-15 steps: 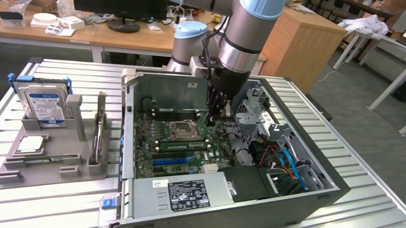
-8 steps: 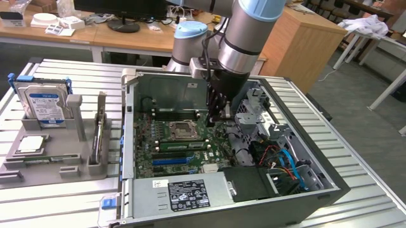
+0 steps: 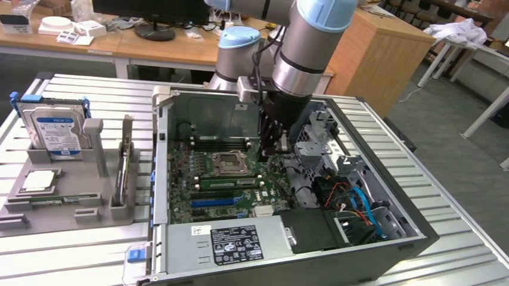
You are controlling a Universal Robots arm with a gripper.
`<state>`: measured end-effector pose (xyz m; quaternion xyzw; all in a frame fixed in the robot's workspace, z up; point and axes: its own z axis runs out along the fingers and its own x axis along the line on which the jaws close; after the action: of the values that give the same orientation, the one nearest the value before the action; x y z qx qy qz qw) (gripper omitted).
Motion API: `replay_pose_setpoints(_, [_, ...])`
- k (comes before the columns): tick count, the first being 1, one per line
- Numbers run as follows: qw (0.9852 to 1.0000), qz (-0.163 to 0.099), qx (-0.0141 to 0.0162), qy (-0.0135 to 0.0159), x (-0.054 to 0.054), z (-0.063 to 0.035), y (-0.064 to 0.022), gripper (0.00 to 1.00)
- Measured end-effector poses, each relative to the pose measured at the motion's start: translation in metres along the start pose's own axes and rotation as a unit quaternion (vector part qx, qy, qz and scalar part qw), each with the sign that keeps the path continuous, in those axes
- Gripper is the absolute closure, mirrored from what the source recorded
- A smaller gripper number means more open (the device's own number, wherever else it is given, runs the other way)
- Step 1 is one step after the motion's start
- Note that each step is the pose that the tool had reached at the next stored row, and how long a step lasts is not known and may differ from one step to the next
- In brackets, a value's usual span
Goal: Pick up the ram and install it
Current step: 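Press down the ram until it locks into place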
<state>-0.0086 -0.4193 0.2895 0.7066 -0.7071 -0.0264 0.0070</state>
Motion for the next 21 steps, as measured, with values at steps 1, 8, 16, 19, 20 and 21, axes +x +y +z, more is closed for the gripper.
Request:
replay_pose_setpoints(1, [1.0000, 0.000, 0.0000, 0.0000, 0.000, 0.0010, 0.0000, 0.89])
replay_pose_setpoints(8, [1.0000, 0.000, 0.0000, 0.0000, 0.000, 0.0163, -0.0008, 0.89])
replay_pose_setpoints(16, [1.0000, 0.000, 0.0000, 0.0000, 0.001, 0.0227, -0.0011, 0.89])
replay_pose_setpoints(19, [1.0000, 0.000, 0.0000, 0.0000, 0.001, 0.0247, -0.0012, 0.89])
replay_pose_setpoints(20, [1.0000, 0.000, 0.0000, 0.0000, 0.001, 0.0254, -0.0012, 0.89])
replay_pose_setpoints(21, [1.0000, 0.000, 0.0000, 0.0000, 0.001, 0.0260, -0.0012, 0.89])
